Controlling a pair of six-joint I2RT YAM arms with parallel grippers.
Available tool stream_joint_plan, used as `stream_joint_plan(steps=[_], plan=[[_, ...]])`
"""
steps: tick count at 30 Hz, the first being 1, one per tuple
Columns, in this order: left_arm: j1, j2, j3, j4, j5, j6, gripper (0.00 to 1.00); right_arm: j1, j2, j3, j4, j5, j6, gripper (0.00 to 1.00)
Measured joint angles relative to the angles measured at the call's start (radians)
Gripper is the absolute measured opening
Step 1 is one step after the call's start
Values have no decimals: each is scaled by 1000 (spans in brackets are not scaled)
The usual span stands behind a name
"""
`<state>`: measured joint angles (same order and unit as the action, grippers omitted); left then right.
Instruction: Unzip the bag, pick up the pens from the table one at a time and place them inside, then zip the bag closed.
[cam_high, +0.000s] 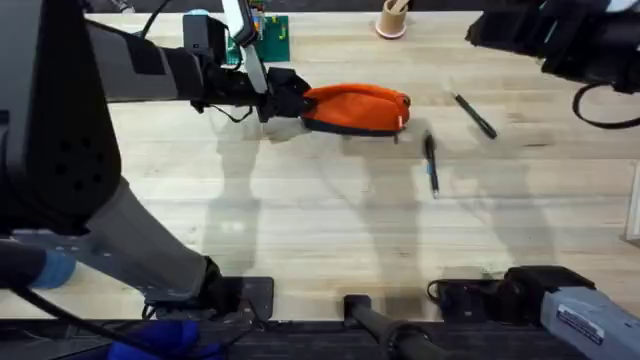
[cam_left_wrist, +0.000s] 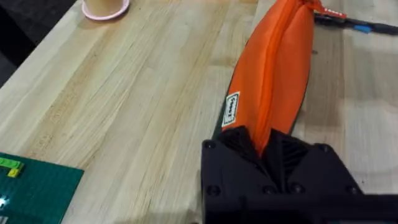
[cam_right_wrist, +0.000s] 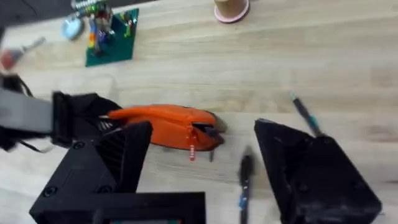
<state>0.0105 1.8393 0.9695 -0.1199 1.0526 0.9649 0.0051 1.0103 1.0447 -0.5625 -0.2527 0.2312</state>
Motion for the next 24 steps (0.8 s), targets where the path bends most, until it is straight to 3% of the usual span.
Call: stream_joint_plan(steps=[8,24], plan=[[0,0,0,1,0,0,44,0,0,0,-38,-47,162,996],[0,0,0,1,0,0,44,0,0,0,-227,-108,200,996]])
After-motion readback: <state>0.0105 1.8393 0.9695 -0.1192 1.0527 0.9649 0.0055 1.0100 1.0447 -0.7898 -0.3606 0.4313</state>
